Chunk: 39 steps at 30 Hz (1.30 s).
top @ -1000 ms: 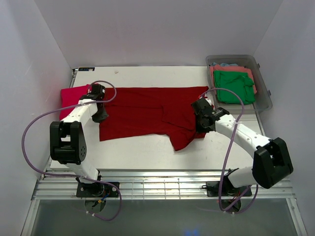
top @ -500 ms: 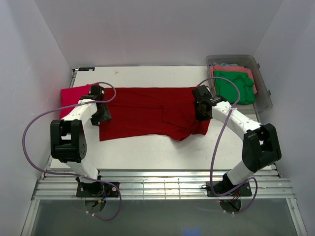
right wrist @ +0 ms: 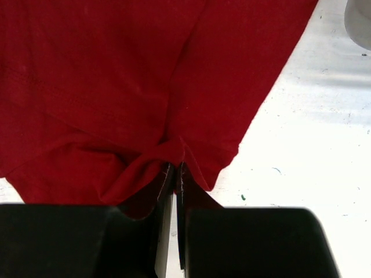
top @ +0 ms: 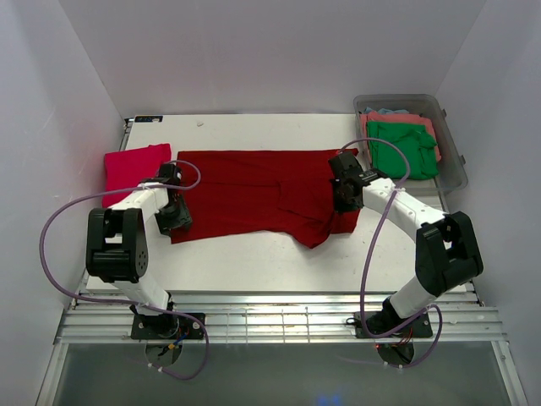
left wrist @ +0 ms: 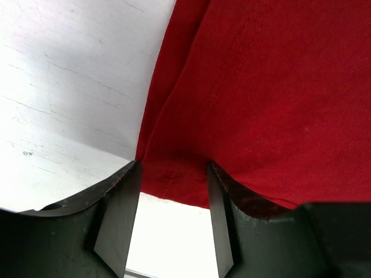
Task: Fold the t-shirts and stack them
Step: Fold the tshirt
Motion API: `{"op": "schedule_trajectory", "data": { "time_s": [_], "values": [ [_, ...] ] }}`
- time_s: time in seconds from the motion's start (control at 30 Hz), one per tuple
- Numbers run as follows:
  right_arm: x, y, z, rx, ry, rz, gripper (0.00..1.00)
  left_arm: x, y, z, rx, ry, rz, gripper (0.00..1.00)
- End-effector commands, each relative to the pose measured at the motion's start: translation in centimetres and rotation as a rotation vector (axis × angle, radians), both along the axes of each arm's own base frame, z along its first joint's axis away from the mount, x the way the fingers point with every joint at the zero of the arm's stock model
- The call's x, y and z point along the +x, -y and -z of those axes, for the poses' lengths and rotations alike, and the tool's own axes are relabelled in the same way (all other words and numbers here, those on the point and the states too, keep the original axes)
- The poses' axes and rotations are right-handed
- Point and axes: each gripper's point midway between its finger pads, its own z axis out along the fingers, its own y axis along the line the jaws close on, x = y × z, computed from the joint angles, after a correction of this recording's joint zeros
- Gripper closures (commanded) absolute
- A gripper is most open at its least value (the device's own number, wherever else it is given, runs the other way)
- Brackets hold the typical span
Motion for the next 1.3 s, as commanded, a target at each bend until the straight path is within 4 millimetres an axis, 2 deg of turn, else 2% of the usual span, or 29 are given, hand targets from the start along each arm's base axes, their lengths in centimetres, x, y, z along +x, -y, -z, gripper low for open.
{"op": "schedule_trajectory", "data": {
  "time_s": [0.0, 0.1, 0.3, 0.4, 0.53, 0.57, 0.67, 0.9, 0.93, 1.0, 1.03, 1.1, 1.13, 1.17, 1.23, 1.27],
  "values": [
    [0.4, -0.3, -0.1, 0.024, 0.023, -0.003, 0.92, -0.5, -0.3, -0.3, 0.02, 0.018, -0.007, 0.41],
    [0.2, -0.4, 0.0, 0.025, 0.017, -0.006, 0.92, -1.1, -0.3, 0.2, 0.019, 0.0, -0.011, 0.45],
    [0.1, -0.3, 0.0, 0.025, 0.017, -0.008, 0.92, -1.6, -0.8, -0.3, 0.045, 0.039, -0.021, 0.48],
    [0.0, -0.3, 0.0, 0.028, 0.014, -0.008, 0.92, -2.0, -0.6, 0.7, 0.036, 0.007, -0.019, 0.55],
    [0.0, -0.1, -0.2, 0.022, 0.022, -0.005, 0.92, -2.2, -0.3, 1.9, 0.019, -0.027, -0.012, 0.75],
    [-0.1, 0.2, -0.1, 0.01, 0.02, 0.001, 0.92, -2.1, -0.4, 1.9, 0.021, -0.027, -0.011, 0.84],
    [0.1, 0.4, -0.4, 0.001, 0.033, 0.008, 0.92, -1.6, -0.4, 1.7, 0.024, -0.017, -0.001, 0.92],
    [2.9, 0.8, -1.8, -0.001, 0.071, 0.029, 0.92, 1.9, 0.1, -0.8, -0.002, 0.051, 0.025, 0.94],
    [3.8, 1.0, -2.5, 0.004, 0.089, 0.034, 0.92, 3.1, 0.2, -1.5, -0.006, 0.069, 0.025, 0.94],
    [4.6, 1.2, -2.5, 0.002, 0.087, 0.036, 0.92, 4.2, 0.5, -2.1, -0.029, 0.08, 0.034, 0.94],
    [5.4, 1.4, -3.2, 0.004, 0.1, 0.038, 0.92, 5.3, 0.6, -2.5, -0.04, 0.092, 0.034, 0.94],
    [6.2, 1.6, -3.0, -0.001, 0.093, 0.037, 0.92, 6.3, 1.1, -2.7, -0.081, 0.096, 0.038, 0.94],
    [6.6, 1.6, -3.0, -0.002, 0.09, 0.035, 0.92, 6.4, 1.1, -2.2, -0.096, 0.073, 0.037, 0.94],
    [7.3, 1.7, -3.5, 0.0, 0.102, 0.033, 0.92, 7.7, 1.1, -2.9, -0.106, 0.097, 0.037, 0.94],
    [8.0, 1.9, -3.0, -0.008, 0.083, 0.033, 0.92, 8.4, 1.5, -2.9, -0.134, 0.088, 0.049, 0.94],
    [8.6, 1.8, -3.5, -0.005, 0.094, 0.03, 0.92, 9.2, 1.2, -2.8, -0.145, 0.089, 0.038, 0.94]
  ]
}}
